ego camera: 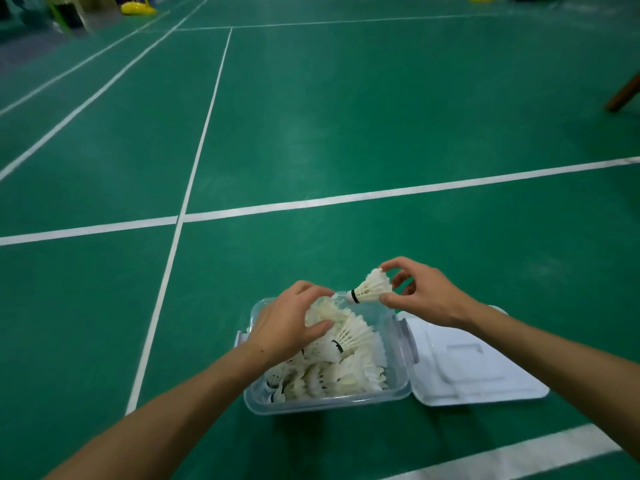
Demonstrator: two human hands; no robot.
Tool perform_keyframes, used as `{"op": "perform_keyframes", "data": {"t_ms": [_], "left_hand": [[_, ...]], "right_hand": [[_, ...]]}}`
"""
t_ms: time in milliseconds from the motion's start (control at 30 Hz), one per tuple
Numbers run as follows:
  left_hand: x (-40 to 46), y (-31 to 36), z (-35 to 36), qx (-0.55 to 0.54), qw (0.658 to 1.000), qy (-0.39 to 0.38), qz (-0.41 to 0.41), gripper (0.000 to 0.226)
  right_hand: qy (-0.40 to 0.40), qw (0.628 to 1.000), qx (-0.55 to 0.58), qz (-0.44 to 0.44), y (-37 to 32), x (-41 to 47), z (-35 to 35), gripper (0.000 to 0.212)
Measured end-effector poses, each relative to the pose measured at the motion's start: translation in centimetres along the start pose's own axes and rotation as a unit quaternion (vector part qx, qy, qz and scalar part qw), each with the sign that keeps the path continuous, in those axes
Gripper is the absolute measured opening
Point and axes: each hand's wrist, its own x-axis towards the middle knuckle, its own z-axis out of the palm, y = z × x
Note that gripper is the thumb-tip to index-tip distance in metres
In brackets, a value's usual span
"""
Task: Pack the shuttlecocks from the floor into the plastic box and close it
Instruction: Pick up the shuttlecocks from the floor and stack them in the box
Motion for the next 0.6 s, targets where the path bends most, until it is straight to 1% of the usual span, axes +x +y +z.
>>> {"op": "perform_keyframes", "data": {"t_ms": [67, 167, 300, 367, 400, 500, 600], "left_hand": [[0.3, 0.2, 0.8, 0.023, 0.999, 0.002, 0.024, 0.052], [0.7, 0.2, 1.0, 0.075, 0.996, 0.003, 0.050, 0.049], [0.8, 0.3, 1.0, 0.141, 0.985, -0.001, 0.099, 0.049], [0.9, 0.4, 1.2, 0.122, 0.990, -0.008, 0.070, 0.053], [0.9, 0.3, 1.3, 0.110, 0.992, -0.008, 0.054, 0.052], [0.8, 0.0, 1.8, 0.074, 0.996, -0.022, 0.040, 0.045], [0.4, -0.2, 2.0, 0.028, 0.999, -0.015, 0.029, 0.053]], "right_hand": [[-0.007, 0.999, -0.034, -0.006, 0.1, -0.1, 0.5, 0.052], [-0.020, 0.995, -0.091, -0.023, -0.2, 0.1, 1.6, 0.059], [-0.017, 0.981, -0.188, -0.053, -1.1, 0.5, 2.5, 0.066], [-0.019, 0.975, -0.212, -0.061, -1.3, 0.6, 2.7, 0.067], [-0.021, 0.975, -0.214, -0.059, -1.4, 0.7, 2.8, 0.066], [-0.019, 0.974, -0.218, -0.061, -1.4, 0.8, 3.3, 0.059], [-0.015, 0.976, -0.210, -0.061, -1.6, 0.8, 3.5, 0.057]]}}
